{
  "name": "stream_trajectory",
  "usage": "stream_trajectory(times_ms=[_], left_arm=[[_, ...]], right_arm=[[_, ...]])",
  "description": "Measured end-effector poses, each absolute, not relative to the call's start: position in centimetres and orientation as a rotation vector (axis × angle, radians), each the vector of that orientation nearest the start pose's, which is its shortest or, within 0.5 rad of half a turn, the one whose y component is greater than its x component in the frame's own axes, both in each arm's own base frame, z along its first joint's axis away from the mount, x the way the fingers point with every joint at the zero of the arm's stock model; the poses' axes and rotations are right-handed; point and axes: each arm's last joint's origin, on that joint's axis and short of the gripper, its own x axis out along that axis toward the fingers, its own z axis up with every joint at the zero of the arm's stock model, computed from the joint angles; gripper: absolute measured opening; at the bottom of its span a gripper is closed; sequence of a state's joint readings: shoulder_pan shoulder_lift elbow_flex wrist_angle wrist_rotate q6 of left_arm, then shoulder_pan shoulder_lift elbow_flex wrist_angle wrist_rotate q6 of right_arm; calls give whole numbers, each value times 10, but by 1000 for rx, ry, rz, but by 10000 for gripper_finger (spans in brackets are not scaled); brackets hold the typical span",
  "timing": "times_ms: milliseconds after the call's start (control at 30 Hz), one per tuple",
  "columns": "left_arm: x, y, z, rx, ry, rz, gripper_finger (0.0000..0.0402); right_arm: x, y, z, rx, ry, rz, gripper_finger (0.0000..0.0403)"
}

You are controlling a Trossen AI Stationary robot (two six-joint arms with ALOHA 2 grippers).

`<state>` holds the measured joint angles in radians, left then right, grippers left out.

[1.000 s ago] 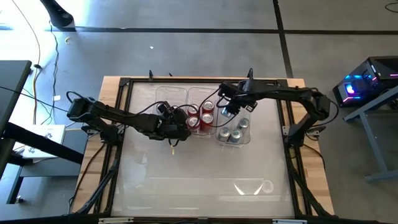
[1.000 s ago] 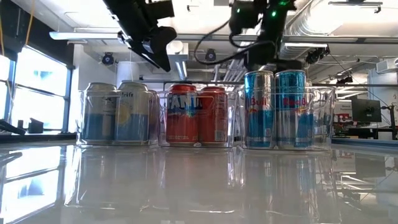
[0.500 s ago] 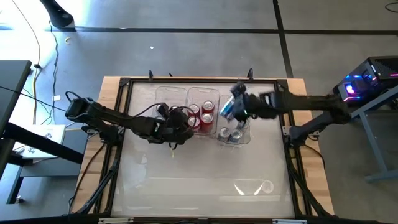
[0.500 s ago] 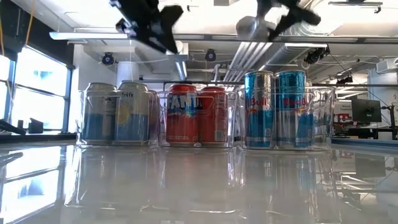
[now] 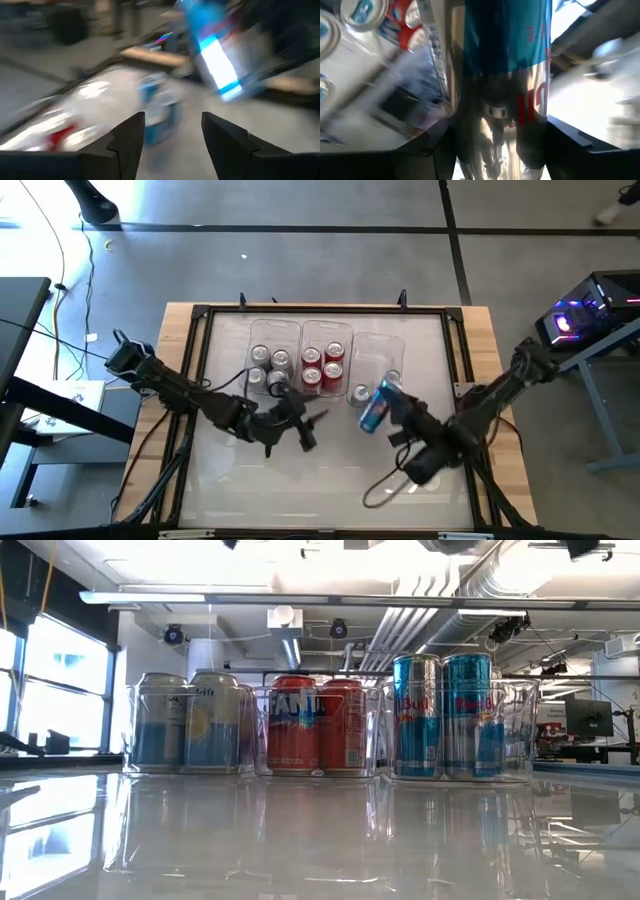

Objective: Sort soda cans
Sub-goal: Put the top left blue soda can inside the right transparent bin upright

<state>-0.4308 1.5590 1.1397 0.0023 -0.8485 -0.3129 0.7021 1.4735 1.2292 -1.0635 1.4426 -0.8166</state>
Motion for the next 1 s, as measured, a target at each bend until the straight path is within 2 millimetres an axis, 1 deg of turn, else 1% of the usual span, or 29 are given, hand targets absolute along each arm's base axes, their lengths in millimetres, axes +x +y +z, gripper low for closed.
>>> stream_trajectory(times_ms=[67,167,267,367,467,567,633,800,1000], left_arm=[[329,-130,292,-96,211,337,194],[341,-133,296,-150,139,117,207],[354,-132,291,-187,95,-3,228],[368,-127,272,-186,121,-23,257],[382,-120,254,-245,133,-34,291],[393,-113,242,-312,117,-79,321],[400,-107,235,-369,101,-94,334],[409,-97,224,-444,103,-68,342],[421,-98,219,-470,111,-68,343]], right_arm=[[213,158,278,-2017,906,-390,214],[205,167,259,-2073,873,-370,214],[205,171,247,-2099,865,-361,214],[208,173,243,-2107,864,-375,214],[211,176,241,-2088,861,-380,214],[212,177,241,-2070,855,-386,214],[213,176,241,-2071,858,-384,214],[216,172,240,-2072,896,-351,214],[227,165,240,-2035,937,-352,214]])
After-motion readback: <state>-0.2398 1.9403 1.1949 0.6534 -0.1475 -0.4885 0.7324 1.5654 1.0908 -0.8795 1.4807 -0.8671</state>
